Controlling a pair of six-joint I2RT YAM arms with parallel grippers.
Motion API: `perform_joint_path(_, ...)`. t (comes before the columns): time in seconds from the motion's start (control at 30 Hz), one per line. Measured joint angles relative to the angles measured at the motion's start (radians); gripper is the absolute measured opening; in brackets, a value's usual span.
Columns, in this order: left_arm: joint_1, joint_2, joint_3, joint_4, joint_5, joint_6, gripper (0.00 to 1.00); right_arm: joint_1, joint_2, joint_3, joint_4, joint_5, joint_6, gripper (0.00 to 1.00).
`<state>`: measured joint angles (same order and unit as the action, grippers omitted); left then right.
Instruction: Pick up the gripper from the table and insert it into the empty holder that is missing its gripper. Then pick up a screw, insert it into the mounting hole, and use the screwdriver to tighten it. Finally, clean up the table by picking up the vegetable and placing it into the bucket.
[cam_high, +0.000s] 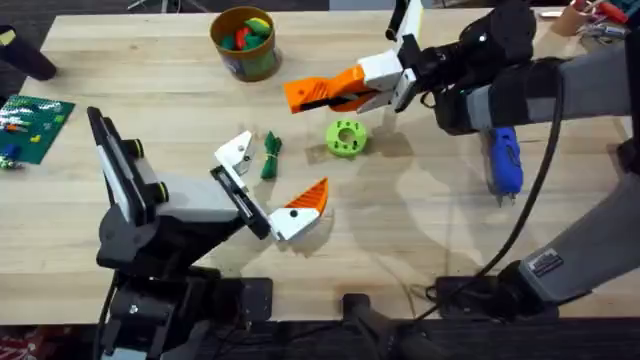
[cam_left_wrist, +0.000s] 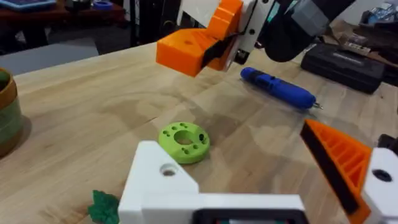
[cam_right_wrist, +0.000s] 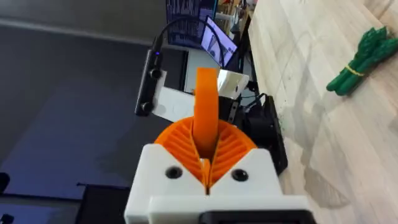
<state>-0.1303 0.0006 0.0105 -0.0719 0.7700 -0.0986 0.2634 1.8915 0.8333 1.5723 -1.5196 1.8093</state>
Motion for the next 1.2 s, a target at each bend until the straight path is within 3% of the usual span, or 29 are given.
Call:
perform_joint_path(0.37,0.0,0.0,0.0,-0.001,0.009,-0.012,0.983,-0.004,0.0,-0.013,0.0,0.0,-0.04,0.019)
perform_joint_path(0.5,0.0,0.0,0.0,-0.004,0.057,-0.013,0.983,-0.025,0.0,-0.034,0.0,0.0,-0.055,0.019)
perform_joint_path(0.73,0.0,0.0,0.0,-0.025,0.21,0.054,0.983,-0.064,0.0,-0.085,0.001,0.0,-0.071,0.02)
perform_joint_path(0.97,0.0,0.0,0.0,-0.033,0.279,0.133,0.983,-0.066,0.0,-0.105,0.015,0.0,-0.075,0.019)
perform_joint_path(1.2,0.0,0.0,0.0,-0.036,0.296,0.159,0.983,-0.066,0.0,-0.105,0.017,0.0,-0.075,0.02)
